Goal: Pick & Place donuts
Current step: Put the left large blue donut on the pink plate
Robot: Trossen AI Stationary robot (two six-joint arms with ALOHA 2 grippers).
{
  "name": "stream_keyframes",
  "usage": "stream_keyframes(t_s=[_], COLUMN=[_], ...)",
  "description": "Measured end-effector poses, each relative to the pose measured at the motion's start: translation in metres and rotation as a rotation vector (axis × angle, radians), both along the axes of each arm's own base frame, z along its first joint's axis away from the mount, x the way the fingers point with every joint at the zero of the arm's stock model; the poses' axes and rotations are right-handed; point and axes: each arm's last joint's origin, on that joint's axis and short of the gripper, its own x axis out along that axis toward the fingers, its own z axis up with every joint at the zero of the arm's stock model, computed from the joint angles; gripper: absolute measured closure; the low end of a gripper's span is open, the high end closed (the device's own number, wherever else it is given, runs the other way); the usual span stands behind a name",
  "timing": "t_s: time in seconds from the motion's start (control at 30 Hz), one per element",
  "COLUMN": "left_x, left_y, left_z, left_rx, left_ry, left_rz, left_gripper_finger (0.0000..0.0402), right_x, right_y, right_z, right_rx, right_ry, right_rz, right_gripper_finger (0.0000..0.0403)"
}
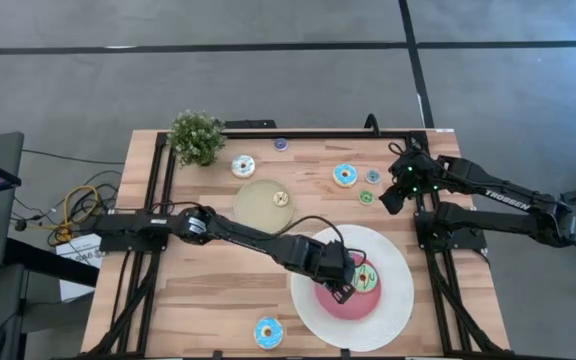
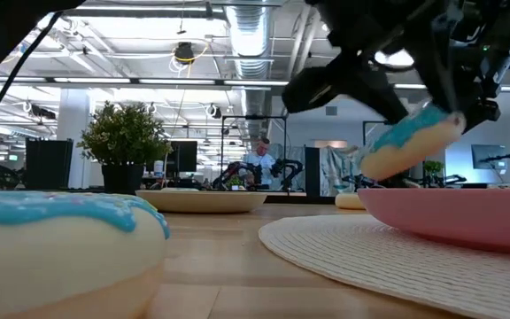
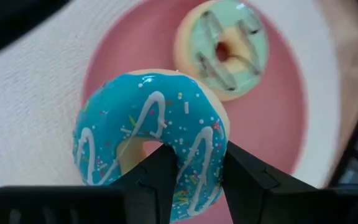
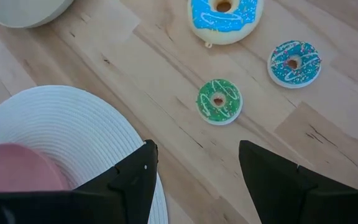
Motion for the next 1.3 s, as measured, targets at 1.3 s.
stream_keyframes(t_s=[1.3], left_x=[0.007], left_y=[0.001], left_z=[-0.028], left_rx=[-0.119], left_ry=[0.057], left_rz=[0.009], left_gripper_finger=[0.027], right_x=[-0.001], right_y=[0.001], right_z=[0.0], right_rx=[-0.005], right_ry=[0.008], right_rz=[0.048], right_gripper_finger=[0.0188])
